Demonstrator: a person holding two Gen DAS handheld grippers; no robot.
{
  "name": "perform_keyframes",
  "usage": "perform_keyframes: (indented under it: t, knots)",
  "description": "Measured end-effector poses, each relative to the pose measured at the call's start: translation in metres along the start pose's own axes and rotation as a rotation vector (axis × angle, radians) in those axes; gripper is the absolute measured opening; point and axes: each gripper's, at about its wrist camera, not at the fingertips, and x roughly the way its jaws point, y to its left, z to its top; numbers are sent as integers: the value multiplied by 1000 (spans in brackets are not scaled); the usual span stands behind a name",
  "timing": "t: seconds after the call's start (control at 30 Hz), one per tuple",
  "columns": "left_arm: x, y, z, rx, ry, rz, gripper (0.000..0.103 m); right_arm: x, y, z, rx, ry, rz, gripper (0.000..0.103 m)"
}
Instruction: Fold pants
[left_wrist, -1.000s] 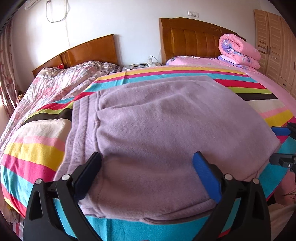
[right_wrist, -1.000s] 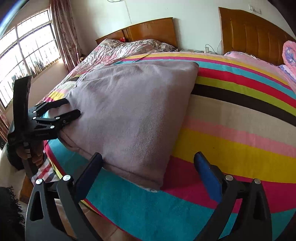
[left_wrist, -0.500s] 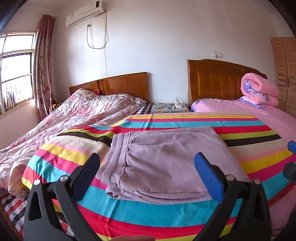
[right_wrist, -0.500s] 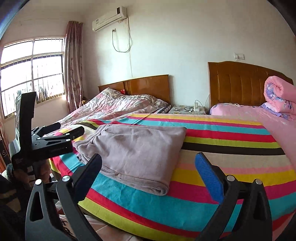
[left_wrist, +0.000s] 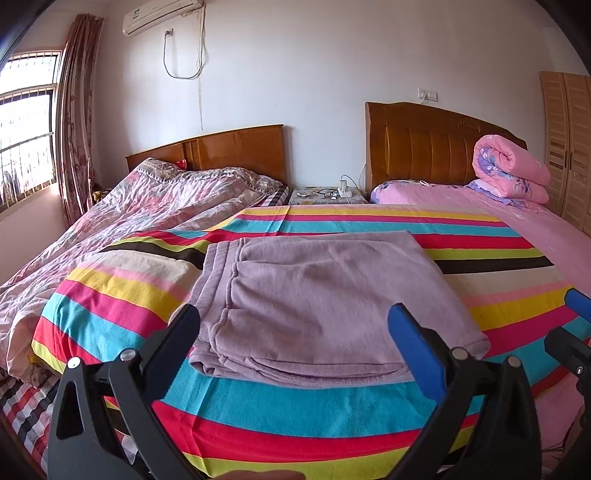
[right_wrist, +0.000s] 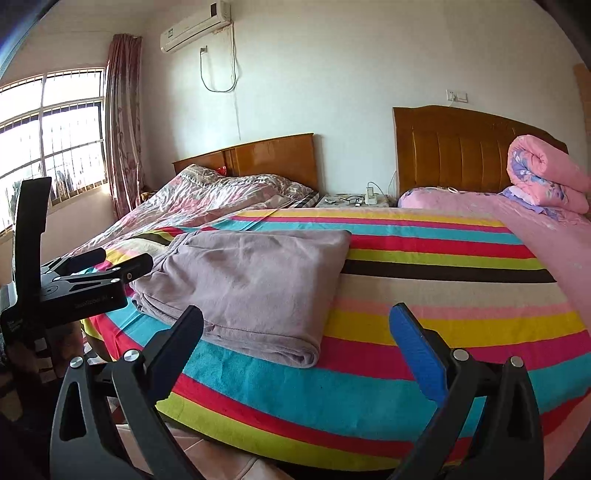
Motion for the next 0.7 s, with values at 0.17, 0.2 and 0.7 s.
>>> perform_keyframes:
  t: [0.17, 0.2, 0.7]
  knots:
    - [-1, -2, 0, 8, -2, -2, 102, 0, 1, 0, -1, 2, -3, 98]
    - [-1, -2, 0, 7, -2, -2, 102, 1, 1, 0, 0, 3, -3, 98]
    - [3, -1, -1, 7, 7, -3, 102, 2, -2, -2, 10, 12, 0, 98]
